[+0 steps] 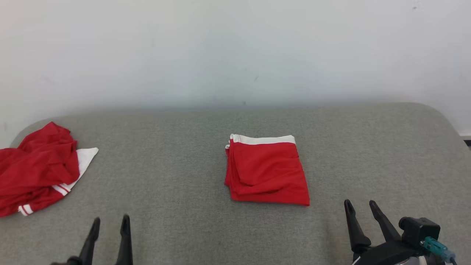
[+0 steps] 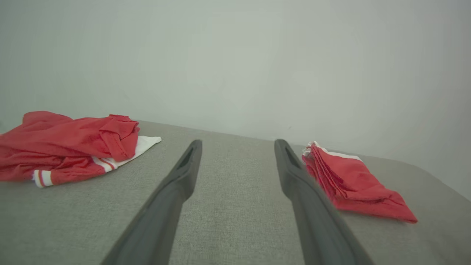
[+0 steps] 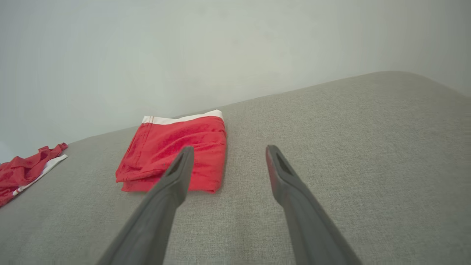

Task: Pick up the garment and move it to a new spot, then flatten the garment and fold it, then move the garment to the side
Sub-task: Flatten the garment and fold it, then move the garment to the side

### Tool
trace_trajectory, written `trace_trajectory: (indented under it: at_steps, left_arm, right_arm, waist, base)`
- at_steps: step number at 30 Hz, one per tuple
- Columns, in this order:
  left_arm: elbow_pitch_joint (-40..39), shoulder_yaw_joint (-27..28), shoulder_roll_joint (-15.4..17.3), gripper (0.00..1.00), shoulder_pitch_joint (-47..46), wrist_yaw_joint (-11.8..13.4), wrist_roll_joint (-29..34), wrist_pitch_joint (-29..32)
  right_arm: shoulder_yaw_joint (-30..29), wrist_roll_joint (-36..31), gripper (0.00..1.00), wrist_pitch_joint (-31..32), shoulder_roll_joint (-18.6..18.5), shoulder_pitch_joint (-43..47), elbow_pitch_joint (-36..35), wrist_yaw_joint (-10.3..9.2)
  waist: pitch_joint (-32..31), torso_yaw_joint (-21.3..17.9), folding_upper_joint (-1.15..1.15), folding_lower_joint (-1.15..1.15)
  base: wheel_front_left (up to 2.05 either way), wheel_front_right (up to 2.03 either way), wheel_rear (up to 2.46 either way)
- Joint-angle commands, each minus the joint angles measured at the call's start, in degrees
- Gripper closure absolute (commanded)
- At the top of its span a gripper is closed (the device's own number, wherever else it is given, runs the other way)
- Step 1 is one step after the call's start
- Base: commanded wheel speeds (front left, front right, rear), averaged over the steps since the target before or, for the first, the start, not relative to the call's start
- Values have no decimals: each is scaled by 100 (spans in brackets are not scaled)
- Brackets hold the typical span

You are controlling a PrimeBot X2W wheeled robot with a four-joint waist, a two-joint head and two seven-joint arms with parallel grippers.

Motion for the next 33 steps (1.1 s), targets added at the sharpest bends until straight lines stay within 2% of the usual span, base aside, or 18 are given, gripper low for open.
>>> trace_trajectory:
  at_steps: [1, 10, 25, 33]
  left_arm:
    - [100, 15, -8, 0, 104, -17, 117, -21]
    - [712, 215, -95, 0, 208, -10, 295, -21]
    - [694, 330, -160, 0, 157, -46, 397, -21]
    - [683, 325, -205, 0, 121, -85, 435, -21]
  right_arm:
    - [33, -81, 0, -30, -36, 72, 57, -13]
    - [80, -275, 0, 102, -122, -79, 302, -13]
    - [89, -207, 0, 245, -12, -32, 163, -13]
    - [56, -235, 0, 334, 28, -163, 114, -13]
  waist:
    - [-3, -92, 0, 0]
    - [-2, -259, 0, 0]
    - [54, -179, 0, 0]
    - [109, -7, 0, 0]
  base:
    - [0, 0, 0]
    - [0, 0, 0]
    - [0, 0, 0]
    - [0, 0, 0]
